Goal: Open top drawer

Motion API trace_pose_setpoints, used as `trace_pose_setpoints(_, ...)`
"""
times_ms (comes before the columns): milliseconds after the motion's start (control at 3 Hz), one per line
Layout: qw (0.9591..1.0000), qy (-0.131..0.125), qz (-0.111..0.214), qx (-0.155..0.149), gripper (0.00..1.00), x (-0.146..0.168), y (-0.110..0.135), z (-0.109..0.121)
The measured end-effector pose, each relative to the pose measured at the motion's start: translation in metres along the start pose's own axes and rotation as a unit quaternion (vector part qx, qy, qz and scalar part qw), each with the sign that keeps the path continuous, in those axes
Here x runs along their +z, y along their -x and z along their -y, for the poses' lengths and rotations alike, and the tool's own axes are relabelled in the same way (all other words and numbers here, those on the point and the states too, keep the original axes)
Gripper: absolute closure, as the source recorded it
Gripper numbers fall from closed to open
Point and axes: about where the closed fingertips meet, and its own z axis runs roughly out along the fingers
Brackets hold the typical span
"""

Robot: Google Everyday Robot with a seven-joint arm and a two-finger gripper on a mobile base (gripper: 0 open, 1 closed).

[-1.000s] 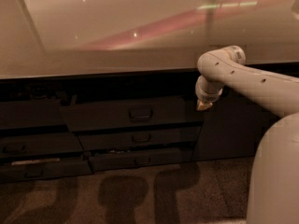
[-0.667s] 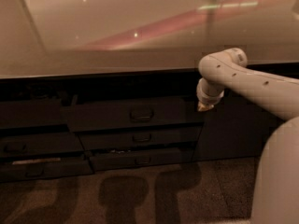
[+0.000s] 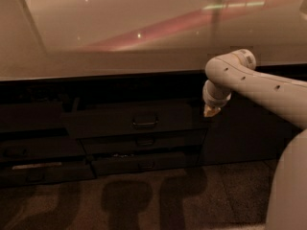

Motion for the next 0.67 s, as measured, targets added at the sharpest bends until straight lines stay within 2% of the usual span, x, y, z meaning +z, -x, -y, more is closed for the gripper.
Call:
trace_pose_setpoints(333,1.0000,0.001,0.000,-0.004,1.00,0.0022,-0.0001,-0.0094)
trace_pose_setpoints(667,1.0000,0.000,0.000,-0.004,1.00,0.0008,-0.0003,-0.0093)
